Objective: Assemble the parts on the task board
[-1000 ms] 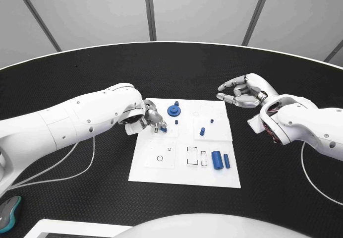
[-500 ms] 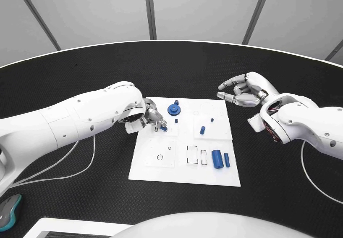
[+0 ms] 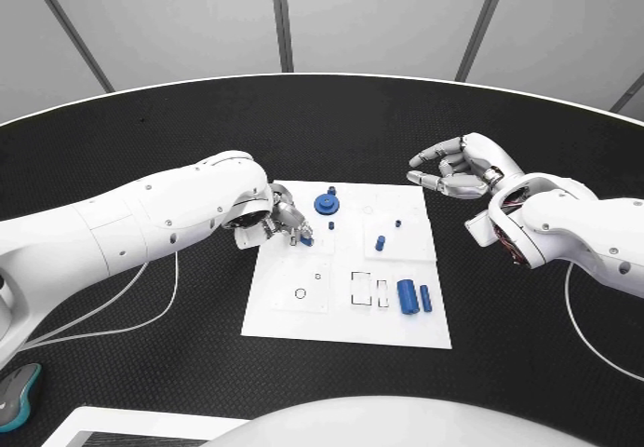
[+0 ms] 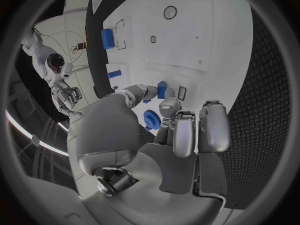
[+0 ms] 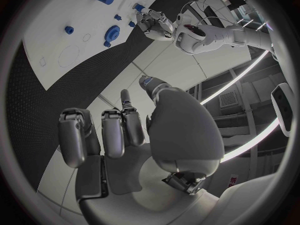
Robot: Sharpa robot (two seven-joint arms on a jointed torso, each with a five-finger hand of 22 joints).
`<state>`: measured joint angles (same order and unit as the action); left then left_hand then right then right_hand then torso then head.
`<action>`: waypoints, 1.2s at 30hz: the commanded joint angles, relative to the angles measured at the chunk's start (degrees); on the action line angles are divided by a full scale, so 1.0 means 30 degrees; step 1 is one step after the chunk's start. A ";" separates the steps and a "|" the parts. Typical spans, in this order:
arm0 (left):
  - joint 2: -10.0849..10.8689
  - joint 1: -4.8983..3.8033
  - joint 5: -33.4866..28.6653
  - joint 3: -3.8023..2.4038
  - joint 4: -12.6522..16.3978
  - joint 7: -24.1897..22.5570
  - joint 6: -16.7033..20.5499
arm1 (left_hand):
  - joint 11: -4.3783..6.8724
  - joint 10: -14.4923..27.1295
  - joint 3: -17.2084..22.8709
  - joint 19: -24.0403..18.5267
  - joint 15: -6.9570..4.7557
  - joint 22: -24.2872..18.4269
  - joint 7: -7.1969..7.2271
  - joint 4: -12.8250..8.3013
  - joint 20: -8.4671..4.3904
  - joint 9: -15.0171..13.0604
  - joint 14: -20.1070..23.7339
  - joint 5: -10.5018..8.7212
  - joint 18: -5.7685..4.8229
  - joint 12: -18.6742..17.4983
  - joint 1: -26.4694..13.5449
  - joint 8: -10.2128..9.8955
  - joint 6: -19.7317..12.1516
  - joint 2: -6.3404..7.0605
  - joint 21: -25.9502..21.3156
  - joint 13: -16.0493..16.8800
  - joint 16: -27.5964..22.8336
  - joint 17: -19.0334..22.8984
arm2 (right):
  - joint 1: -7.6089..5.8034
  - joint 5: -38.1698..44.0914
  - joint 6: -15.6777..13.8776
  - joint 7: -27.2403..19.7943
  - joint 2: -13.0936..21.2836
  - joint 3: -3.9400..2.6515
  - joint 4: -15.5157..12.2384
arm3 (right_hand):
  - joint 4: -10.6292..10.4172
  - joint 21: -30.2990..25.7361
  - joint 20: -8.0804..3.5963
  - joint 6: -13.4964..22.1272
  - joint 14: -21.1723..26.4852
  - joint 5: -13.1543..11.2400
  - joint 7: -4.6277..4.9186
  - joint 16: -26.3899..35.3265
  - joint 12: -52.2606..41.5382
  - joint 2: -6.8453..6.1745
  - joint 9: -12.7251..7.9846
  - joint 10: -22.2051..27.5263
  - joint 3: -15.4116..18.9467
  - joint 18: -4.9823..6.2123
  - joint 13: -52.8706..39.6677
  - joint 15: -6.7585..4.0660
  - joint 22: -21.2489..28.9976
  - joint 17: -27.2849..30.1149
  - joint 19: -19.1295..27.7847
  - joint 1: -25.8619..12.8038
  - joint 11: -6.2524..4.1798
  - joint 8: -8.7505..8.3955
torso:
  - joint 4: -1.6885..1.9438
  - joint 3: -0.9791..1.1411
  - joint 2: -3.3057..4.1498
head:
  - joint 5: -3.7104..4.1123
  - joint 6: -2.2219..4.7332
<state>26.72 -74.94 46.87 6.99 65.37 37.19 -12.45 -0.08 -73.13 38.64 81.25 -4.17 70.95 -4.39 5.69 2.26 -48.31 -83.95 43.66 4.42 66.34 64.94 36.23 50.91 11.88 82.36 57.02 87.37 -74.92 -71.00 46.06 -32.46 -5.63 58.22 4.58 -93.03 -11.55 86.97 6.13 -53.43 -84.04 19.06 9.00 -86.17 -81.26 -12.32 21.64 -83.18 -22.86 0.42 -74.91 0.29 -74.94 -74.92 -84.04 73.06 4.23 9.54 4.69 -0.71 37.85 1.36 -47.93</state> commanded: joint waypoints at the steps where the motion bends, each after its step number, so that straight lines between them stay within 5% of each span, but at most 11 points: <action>1: -0.0026 0.0005 0.0001 0.0000 -0.0010 0.0005 0.0014 | 0.0366 -0.0558 0.1658 -0.0004 -0.0110 0.0013 0.0299 -0.1763 -0.0161 -0.0012 -0.1473 -0.0065 -0.0182 0.0100 -0.0009 0.0089 0.0361 -0.0109 0.0055 0.0012 -0.0091 -0.2958 | 0.0000 0.0000 0.0000 0.0000 -0.0003 0.0000 0.0002 | -0.0074 -0.0080 -0.0098 0.0034 -0.1409 0.0114 -0.0008 0.0050 -0.0059 0.0113 0.0027 -0.0103 0.0000 0.0356 -0.2761 -0.0176 -0.2661 -0.2785 -0.0811 0.0072 -0.0059 0.0068 | -0.0005 0.0005 0.0003 | 0.0013 -0.0021; 36: -0.0203 0.0020 0.0380 0.0000 -0.0033 0.0038 -0.0126 | 0.0403 -0.0641 0.1052 -0.0001 -0.0140 0.0004 0.0354 -0.1762 -0.0181 -0.0185 -0.1477 -0.0282 -0.0184 0.0115 -0.0028 0.0118 0.0314 -0.0156 0.0025 0.0080 -0.0088 -0.2965 | 0.0000 0.0000 0.0006 -0.0007 0.0028 0.0000 -0.0030 | -0.0074 -0.0080 -0.0098 0.0034 -0.1409 0.0114 -0.0008 0.0050 -0.0059 0.0113 0.0027 -0.0103 0.0000 0.0356 -0.2761 -0.0176 -0.2661 -0.2785 -0.0811 0.0072 -0.0059 0.0068 | -0.0005 -0.0005 -0.0020 | 0.0047 -0.0176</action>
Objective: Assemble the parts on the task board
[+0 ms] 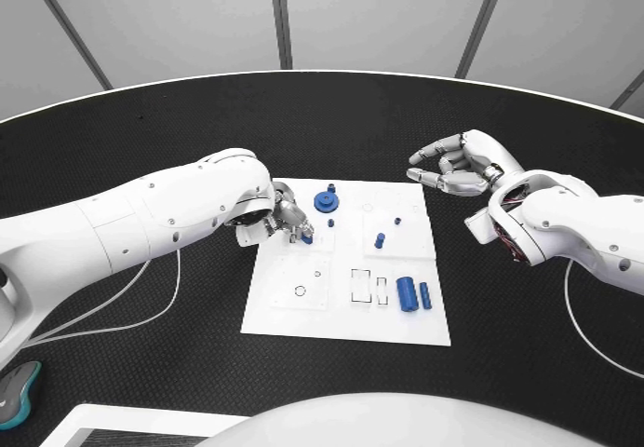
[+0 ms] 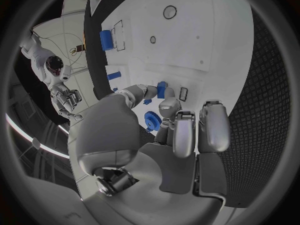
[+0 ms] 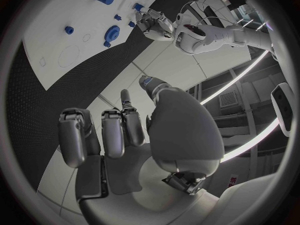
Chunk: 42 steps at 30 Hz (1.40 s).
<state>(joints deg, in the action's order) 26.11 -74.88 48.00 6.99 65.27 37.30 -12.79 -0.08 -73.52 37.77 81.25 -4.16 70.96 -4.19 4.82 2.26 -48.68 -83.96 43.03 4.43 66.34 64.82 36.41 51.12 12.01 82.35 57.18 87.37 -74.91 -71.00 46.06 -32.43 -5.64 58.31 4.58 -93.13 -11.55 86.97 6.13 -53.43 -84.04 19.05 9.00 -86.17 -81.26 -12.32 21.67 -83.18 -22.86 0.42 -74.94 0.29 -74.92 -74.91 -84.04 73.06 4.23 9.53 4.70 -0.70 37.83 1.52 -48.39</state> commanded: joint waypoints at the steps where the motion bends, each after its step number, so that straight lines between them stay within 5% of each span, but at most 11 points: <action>1: -0.0005 0.0000 0.0002 0.0000 -0.0006 0.0003 -0.0014 | 0.0412 -0.0525 0.1203 0.0001 -0.0146 0.0005 0.0303 -0.1459 -0.0184 -0.0096 -0.1475 -0.0111 -0.0187 0.0119 -0.0005 0.0070 0.0239 -0.0188 0.0021 0.0037 -0.0088 -0.2968 | 0.0000 0.0000 -0.0005 -0.0006 -0.0004 0.0000 0.0004 | -0.0074 -0.0080 -0.0098 0.0034 -0.1409 0.0115 -0.0008 0.0050 -0.0060 0.0113 0.0017 -0.0103 0.0000 0.0357 -0.2750 -0.0176 -0.2667 -0.2789 -0.0812 0.0073 -0.0059 0.0070 | -0.0007 -0.0003 -0.0015 | -0.0002 -0.0025; 42: -0.0037 0.0012 0.0254 0.0002 0.0099 -0.0031 0.0531 | 0.0534 -0.0829 0.0569 0.0035 -0.0246 0.0016 0.0429 -0.1505 -0.0263 -0.0357 -0.1478 -0.0305 -0.0191 0.0381 0.0319 0.0127 0.0263 -0.0465 -0.0019 0.0461 -0.0085 -0.2976 | 0.0000 0.0000 -0.0051 -0.0012 0.0019 0.0000 -0.0015 | -0.0091 -0.0109 -0.0110 0.0045 -0.1396 0.0128 -0.0011 0.0093 -0.0033 0.0114 0.0024 -0.0088 0.0007 0.0365 -0.2722 -0.0184 -0.2624 -0.2727 -0.0799 0.0057 -0.0064 0.0095 | -0.0011 -0.0005 -0.0002 | 0.0011 -0.0084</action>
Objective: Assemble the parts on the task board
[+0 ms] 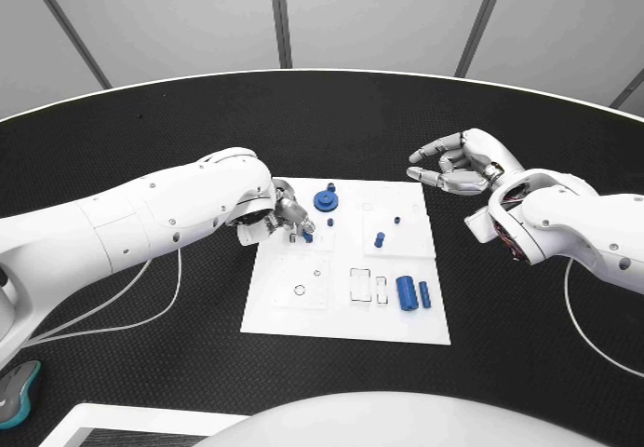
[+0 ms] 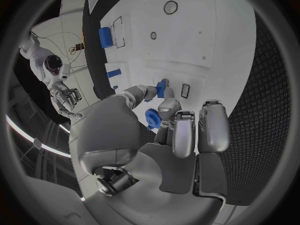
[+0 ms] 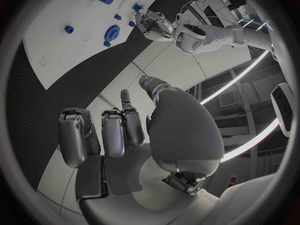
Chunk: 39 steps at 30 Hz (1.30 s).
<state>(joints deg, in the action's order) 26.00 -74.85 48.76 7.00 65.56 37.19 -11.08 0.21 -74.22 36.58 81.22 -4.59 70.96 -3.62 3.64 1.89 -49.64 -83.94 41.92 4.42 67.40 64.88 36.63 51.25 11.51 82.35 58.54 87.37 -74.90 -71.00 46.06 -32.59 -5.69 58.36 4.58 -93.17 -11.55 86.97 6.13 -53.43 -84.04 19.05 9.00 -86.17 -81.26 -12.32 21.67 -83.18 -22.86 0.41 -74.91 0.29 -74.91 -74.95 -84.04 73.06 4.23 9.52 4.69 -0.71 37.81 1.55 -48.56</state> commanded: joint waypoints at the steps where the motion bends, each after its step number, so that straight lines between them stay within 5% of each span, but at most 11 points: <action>1: -0.0001 0.0002 0.0001 0.0000 0.0004 0.0007 -0.0065 | 0.0436 -0.0596 0.0964 0.0046 -0.0104 0.0015 0.0238 -0.1110 -0.0140 -0.0038 -0.1484 0.0063 -0.0190 0.0027 0.0296 0.0054 0.0218 -0.0299 -0.0017 0.0006 -0.0085 -0.2977 | 0.0000 0.0000 0.0004 0.0003 0.0001 0.0000 0.0001 | -0.0091 -0.0109 -0.0110 0.0045 -0.1397 0.0130 -0.0012 0.0093 -0.0033 0.0114 0.0027 -0.0088 0.0007 0.0366 -0.2730 -0.0184 -0.2628 -0.2714 -0.0799 0.0057 -0.0064 0.0097 | -0.0003 -0.0001 0.0000 | 0.0006 -0.0032; 39: 0.0014 0.0029 0.0710 0.0000 0.0107 0.0013 -0.0243 | 0.0451 -0.0737 0.0757 0.0067 -0.0112 0.0032 0.0272 -0.1135 -0.0153 -0.0120 -0.1485 -0.0064 -0.0198 0.0166 0.0258 0.0111 0.0303 -0.0095 -0.0020 0.0188 -0.0085 -0.2979 | 0.0000 0.0000 0.0004 0.0046 -0.0003 0.0000 0.0011 | -0.0104 -0.0127 -0.0112 0.0049 -0.1391 0.0130 -0.0012 0.0110 -0.0022 0.0110 0.0028 -0.0080 0.0015 0.0373 -0.2719 -0.0185 -0.2594 -0.2689 -0.0784 0.0040 -0.0065 0.0102 | 0.0003 0.0009 -0.0005 | 0.0032 -0.0087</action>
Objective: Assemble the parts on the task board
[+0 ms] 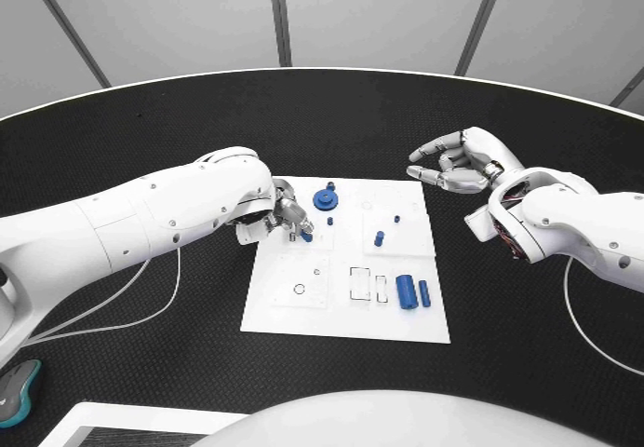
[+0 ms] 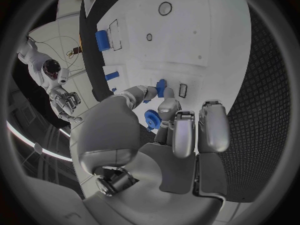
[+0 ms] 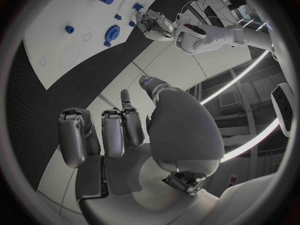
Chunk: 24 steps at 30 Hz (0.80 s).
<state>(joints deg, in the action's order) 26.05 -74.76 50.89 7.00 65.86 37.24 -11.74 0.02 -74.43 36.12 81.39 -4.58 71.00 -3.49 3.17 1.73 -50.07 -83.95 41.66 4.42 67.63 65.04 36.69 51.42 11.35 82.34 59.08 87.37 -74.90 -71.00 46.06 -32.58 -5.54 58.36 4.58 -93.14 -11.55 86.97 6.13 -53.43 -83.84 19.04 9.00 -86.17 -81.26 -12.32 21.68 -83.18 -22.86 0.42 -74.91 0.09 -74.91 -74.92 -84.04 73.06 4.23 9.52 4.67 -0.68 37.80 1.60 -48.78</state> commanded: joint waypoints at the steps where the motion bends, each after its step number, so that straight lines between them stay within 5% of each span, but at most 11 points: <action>1: -0.0005 0.0001 0.0001 0.0000 0.0012 -0.0002 -0.0029 | 0.0515 -0.0667 0.0914 0.0010 -0.0115 0.0019 0.0229 -0.0979 -0.0097 0.0023 -0.1481 0.0023 -0.0196 0.0088 0.0207 0.0089 0.0247 -0.0042 -0.0017 0.0009 -0.0085 -0.2980 | 0.0000 0.0000 -0.0001 -0.0003 0.0000 0.0000 0.0000 | -0.0104 -0.0128 -0.0112 0.0049 -0.1458 0.0132 -0.0012 0.0110 -0.0022 0.0110 0.0025 -0.0080 0.0016 0.0372 -0.2722 -0.0119 -0.2596 -0.2696 -0.0784 0.0040 -0.0064 0.0104 | 0.0007 -0.0003 -0.0002 | 0.0014 -0.0012; 24: -0.0052 0.0009 0.0004 0.0001 -0.0004 0.0038 -0.0001 | 0.0673 -0.0870 0.0205 0.0071 -0.0231 0.0085 0.0470 -0.0640 -0.0187 -0.0104 -0.1484 -0.0672 -0.0210 0.0196 -0.0065 0.0109 0.0285 0.0186 -0.0028 0.0165 -0.0085 -0.2981 | 0.0000 0.0000 -0.0055 -0.0013 0.0031 0.0000 -0.0024 | -0.0135 -0.0159 -0.0116 0.0060 -0.1448 0.0136 -0.0014 0.0137 -0.0002 0.0112 0.0028 -0.0066 0.0030 0.0383 -0.2704 -0.0121 -0.2542 -0.2659 -0.0761 0.0003 -0.0066 0.0114 | 0.0013 -0.0002 0.0006 | 0.0043 -0.0082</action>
<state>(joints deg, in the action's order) 25.90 -74.74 50.91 7.00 65.85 37.34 -11.69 -0.18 -74.64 35.64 81.58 -4.90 71.17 -3.49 2.69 1.53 -50.44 -84.03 39.89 4.42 67.90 65.03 36.90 51.44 11.34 82.34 59.51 87.37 -74.90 -71.00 46.06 -32.75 -5.58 58.45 4.58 -93.21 -11.55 86.64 6.13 -53.43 -83.84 19.25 9.00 -85.95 -81.26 -12.32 21.66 -83.18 -22.86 0.42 -74.94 0.09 -74.90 -74.91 -84.04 73.06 4.23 9.51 4.70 -0.69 37.83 1.71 -48.99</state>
